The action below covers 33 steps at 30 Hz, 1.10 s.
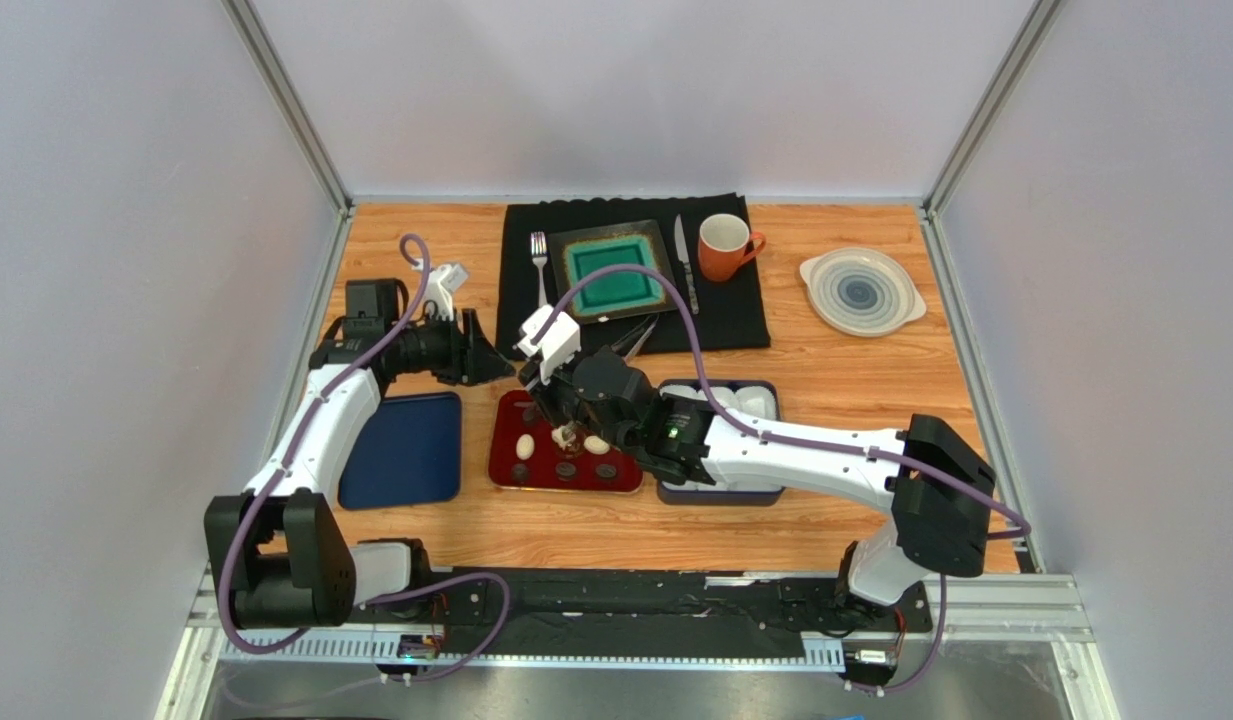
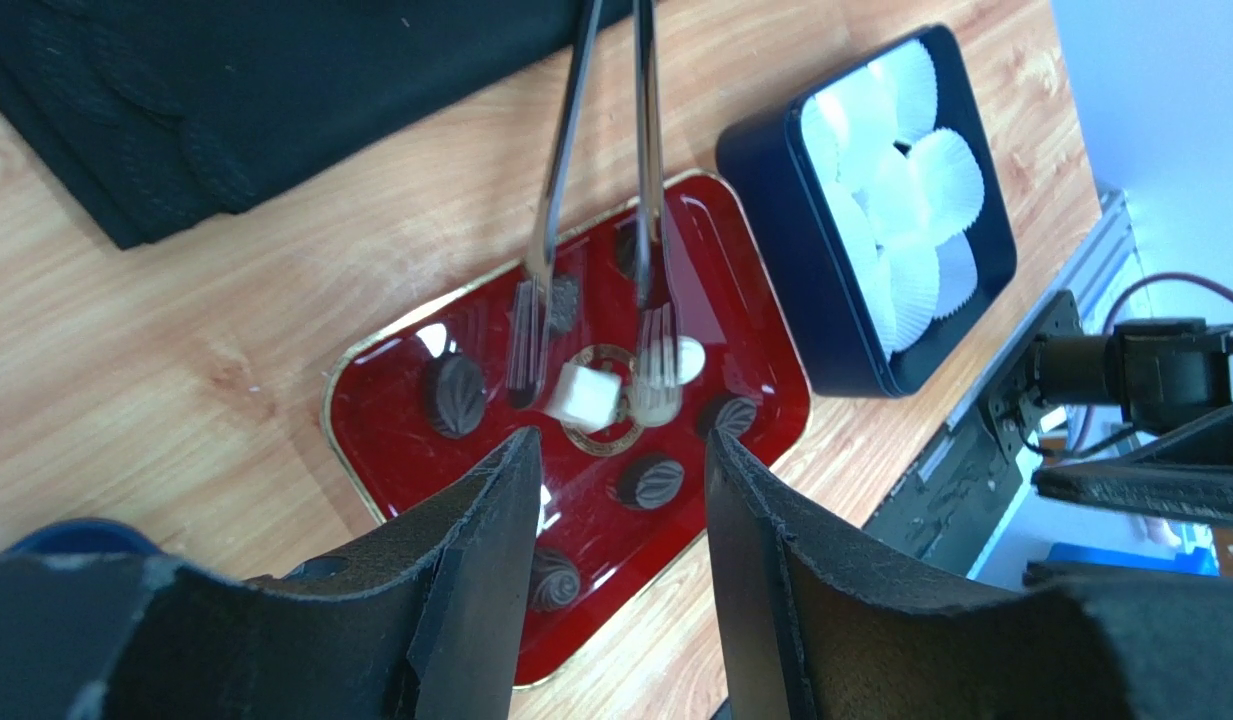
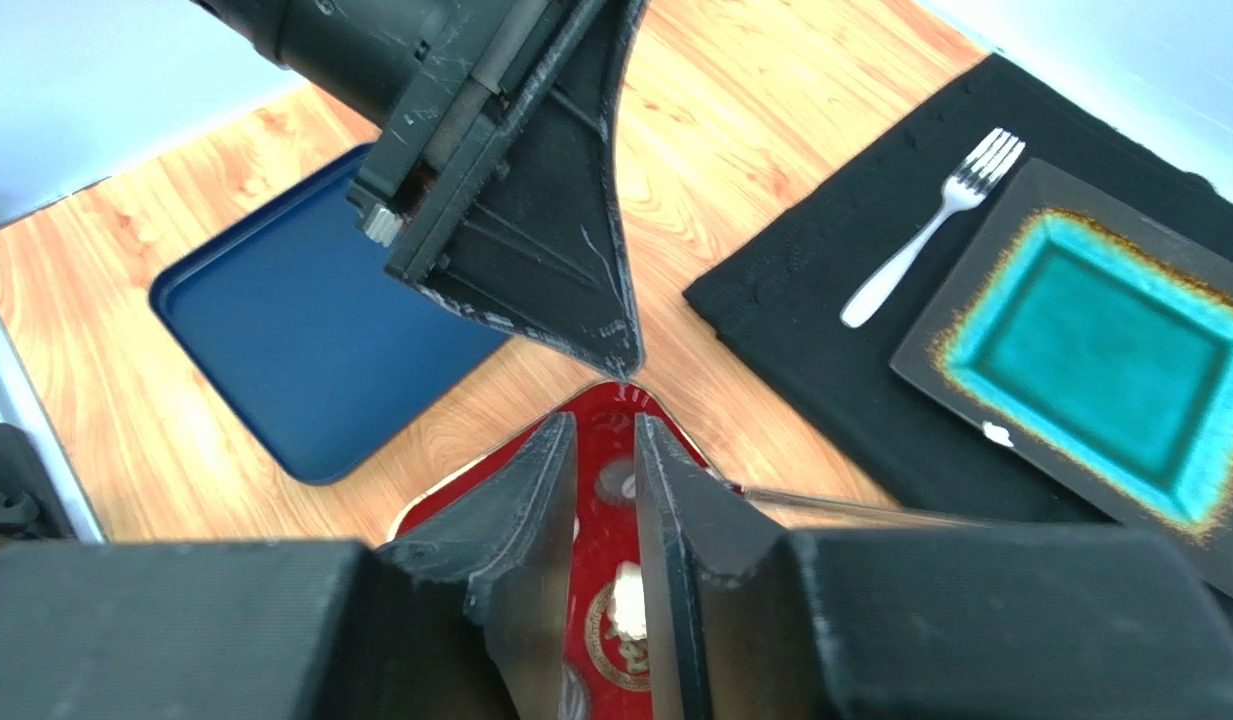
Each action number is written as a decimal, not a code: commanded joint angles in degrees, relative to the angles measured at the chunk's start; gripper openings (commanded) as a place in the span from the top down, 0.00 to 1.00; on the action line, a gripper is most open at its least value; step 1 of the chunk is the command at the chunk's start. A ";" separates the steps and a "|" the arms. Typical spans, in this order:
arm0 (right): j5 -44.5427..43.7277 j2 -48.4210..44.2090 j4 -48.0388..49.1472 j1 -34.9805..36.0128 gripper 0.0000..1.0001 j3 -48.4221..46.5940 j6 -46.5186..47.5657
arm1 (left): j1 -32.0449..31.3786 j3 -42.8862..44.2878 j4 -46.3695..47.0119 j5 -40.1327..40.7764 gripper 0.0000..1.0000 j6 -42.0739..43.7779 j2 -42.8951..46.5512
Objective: Pack the chocolate
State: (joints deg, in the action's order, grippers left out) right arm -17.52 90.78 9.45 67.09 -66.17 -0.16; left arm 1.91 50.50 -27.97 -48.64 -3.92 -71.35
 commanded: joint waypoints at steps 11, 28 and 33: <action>12.67 7.39 -32.30 -24.17 0.46 -13.99 -29.33 | 4.50 2.85 -3.06 -2.16 0.47 1.81 4.38; 18.04 26.73 -55.77 -26.92 0.51 -33.76 -33.06 | 5.21 1.88 -3.24 -3.83 0.47 2.69 5.61; 17.87 27.16 -55.16 -26.84 0.52 -32.18 -33.41 | 5.29 1.97 -3.06 -4.18 0.47 2.78 6.40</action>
State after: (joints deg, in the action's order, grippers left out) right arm 0.05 117.56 -44.36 40.36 -97.65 -32.16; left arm 6.85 52.18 -31.99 -50.98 -2.44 -67.29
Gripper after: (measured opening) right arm 0.483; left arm 0.531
